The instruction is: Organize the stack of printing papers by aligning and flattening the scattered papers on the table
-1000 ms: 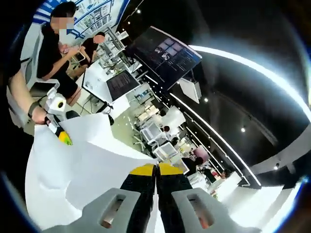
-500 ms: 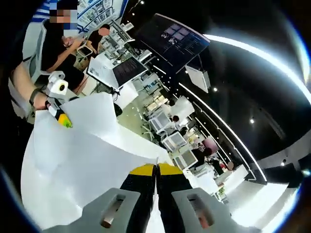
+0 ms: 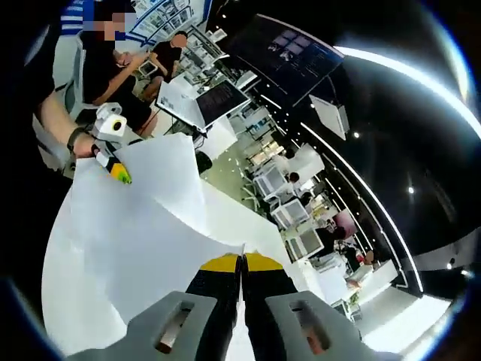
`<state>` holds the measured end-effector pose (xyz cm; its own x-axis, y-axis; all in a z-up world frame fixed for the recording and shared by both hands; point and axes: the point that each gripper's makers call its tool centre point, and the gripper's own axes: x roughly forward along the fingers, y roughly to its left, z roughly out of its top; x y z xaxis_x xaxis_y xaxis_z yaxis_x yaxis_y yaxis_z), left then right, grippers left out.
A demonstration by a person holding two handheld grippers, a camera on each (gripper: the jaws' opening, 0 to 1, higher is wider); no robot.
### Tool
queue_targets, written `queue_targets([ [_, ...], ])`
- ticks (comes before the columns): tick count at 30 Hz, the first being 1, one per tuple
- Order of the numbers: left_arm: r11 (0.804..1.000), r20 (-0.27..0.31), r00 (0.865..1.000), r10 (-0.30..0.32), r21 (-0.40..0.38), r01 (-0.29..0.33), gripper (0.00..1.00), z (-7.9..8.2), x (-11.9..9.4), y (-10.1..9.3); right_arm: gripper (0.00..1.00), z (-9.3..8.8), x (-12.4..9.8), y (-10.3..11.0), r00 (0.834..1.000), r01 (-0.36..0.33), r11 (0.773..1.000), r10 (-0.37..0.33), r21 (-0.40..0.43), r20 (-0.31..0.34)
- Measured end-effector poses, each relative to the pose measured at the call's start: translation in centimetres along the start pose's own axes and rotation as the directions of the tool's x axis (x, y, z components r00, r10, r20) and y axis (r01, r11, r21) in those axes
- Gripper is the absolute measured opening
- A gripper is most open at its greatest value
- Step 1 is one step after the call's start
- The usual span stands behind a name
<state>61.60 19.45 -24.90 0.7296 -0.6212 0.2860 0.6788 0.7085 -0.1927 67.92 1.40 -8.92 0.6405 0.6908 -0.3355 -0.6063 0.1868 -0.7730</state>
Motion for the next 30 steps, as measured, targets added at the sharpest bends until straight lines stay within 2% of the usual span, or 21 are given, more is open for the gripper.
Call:
queue_targets([
  [7, 1.000, -0.003, 1.000, 0.002, 0.003, -0.002, 0.08, -0.1, 0.0, 0.0, 0.00, -0.7, 0.6, 0.1, 0.998, -0.061, 0.998, 0.060, -0.022, -0.031],
  [10, 1.000, -0.003, 1.000, 0.002, 0.003, -0.002, 0.08, 0.0, 0.0, 0.0, 0.00, -1.0, 0.6, 0.1, 0.995, -0.095, 0.995, 0.096, 0.013, -0.014],
  [14, 1.000, -0.006, 1.000, 0.001, 0.003, -0.001, 0.08, -0.1, 0.0, 0.0, 0.00, -1.8, 0.2, 0.1, 0.994, -0.105, 0.994, 0.105, 0.021, -0.022],
  [16, 1.000, -0.007, 1.000, 0.000, 0.003, 0.000, 0.08, -0.1, 0.0, 0.0, 0.00, -2.0, 0.1, 0.6, 0.991, -0.134, 0.991, 0.135, 0.025, -0.015],
  [20, 1.000, -0.017, 1.000, 0.003, 0.003, -0.003, 0.08, -0.2, 0.1, 0.0, 0.00, -1.7, -0.3, 2.6, 0.966, -0.257, 0.966, 0.256, 0.023, 0.026],
  [24, 1.000, -0.018, 1.000, 0.007, 0.002, -0.007, 0.08, -0.3, 0.2, 0.0, 0.00, -2.0, -0.3, 3.5, 0.948, -0.319, 0.947, 0.319, 0.030, 0.013],
  [26, 1.000, -0.017, 1.000, 0.004, 0.000, -0.004, 0.08, -0.2, 0.2, 0.0, 0.00, -2.4, -0.2, 3.6, 0.940, -0.340, 0.940, 0.341, 0.031, -0.006],
  [30, 1.000, -0.022, 1.000, 0.003, 0.001, -0.003, 0.08, -0.3, 0.2, 0.0, 0.00, -2.6, 0.6, 3.7, 0.939, -0.343, 0.939, 0.343, 0.036, -0.009],
])
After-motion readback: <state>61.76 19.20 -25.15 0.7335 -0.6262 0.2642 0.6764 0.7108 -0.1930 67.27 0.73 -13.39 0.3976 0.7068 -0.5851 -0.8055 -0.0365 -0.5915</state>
